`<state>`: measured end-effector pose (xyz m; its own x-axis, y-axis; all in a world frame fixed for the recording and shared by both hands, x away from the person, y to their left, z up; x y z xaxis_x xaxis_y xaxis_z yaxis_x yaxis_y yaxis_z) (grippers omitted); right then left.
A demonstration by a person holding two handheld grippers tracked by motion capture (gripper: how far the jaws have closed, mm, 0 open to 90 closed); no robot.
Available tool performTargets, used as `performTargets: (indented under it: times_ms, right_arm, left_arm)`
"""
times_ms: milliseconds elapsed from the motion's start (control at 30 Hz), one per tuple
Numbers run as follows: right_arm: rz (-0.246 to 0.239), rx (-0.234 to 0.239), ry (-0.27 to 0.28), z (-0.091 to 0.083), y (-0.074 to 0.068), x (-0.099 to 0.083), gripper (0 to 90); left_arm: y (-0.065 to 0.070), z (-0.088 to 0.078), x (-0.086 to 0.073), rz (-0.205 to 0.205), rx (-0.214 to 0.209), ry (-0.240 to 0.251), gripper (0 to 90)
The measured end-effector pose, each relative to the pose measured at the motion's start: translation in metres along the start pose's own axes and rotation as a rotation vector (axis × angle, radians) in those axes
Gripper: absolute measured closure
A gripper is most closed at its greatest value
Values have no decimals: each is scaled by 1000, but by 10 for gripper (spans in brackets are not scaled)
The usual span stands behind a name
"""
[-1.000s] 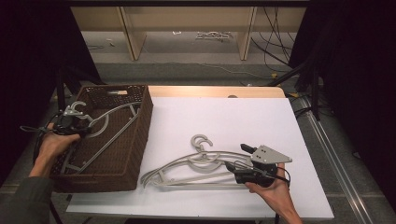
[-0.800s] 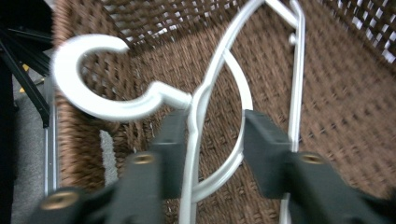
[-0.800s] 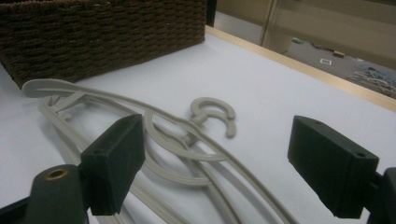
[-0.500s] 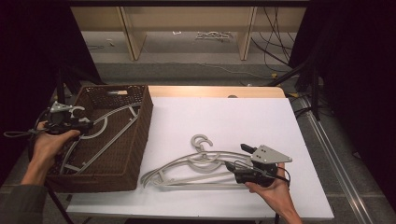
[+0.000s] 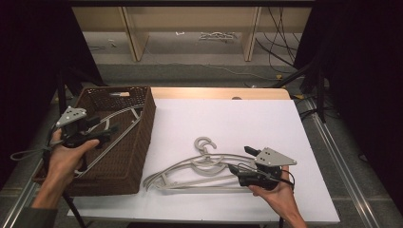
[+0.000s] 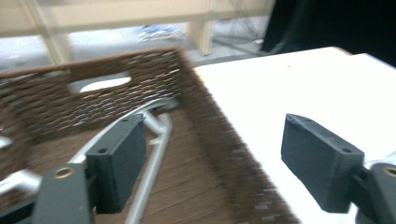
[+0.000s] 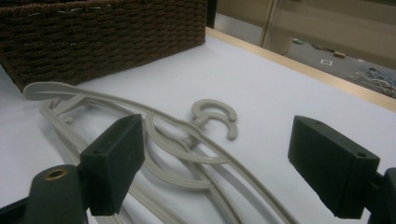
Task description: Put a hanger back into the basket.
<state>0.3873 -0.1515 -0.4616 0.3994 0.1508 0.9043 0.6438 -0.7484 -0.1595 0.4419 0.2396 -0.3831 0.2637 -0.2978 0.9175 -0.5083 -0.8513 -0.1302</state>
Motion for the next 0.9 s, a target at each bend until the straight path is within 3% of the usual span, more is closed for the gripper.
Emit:
performTargets:
  times_ms: [67,133,167,200,367,433,533,600,667,900]
  right_arm:
    - [-8,-3,14,1,1,1,193]
    - [-8,2,17,1,0,1,194]
    - [-3,4,10,1,0,0,194]
    - [4,6,9,2,0,0,194]
    - [3,14,4,2,0,-1,195]
    - [3,15,9,3,0,-1,195]
    - [2,19,10,3,-1,-2,195]
    - [-9,13,26,2,1,0,195]
    - [2,11,21,1,1,-1,194]
    - [21,21,22,-1,3,-3,183]
  left_arm:
    - [19,1,6,17,-66,48,192]
    - [35,2,9,14,-98,83,193]
    - [50,4,10,22,-126,113,192]
    - [58,5,10,13,-137,124,192]
    - [85,10,10,73,-194,166,186]
    - [98,11,10,77,-207,182,180]
    - [110,12,8,101,-212,205,174]
    - [117,13,4,77,-219,212,168]
    - [119,15,1,105,-210,231,166]
    - [133,18,-19,108,-230,243,156]
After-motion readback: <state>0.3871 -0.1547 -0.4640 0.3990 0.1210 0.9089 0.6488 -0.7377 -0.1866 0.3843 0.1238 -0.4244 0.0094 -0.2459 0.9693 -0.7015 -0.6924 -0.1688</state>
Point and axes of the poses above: each handheld gripper's, and its own axes: z roughly forward along the jaws, x roughly out of its top, y roughly to its right, the point moved 9 cm from there along z, roughly forward along the jaws, and after that the axes turned 13 degrees about z, right-handed, at the moved point
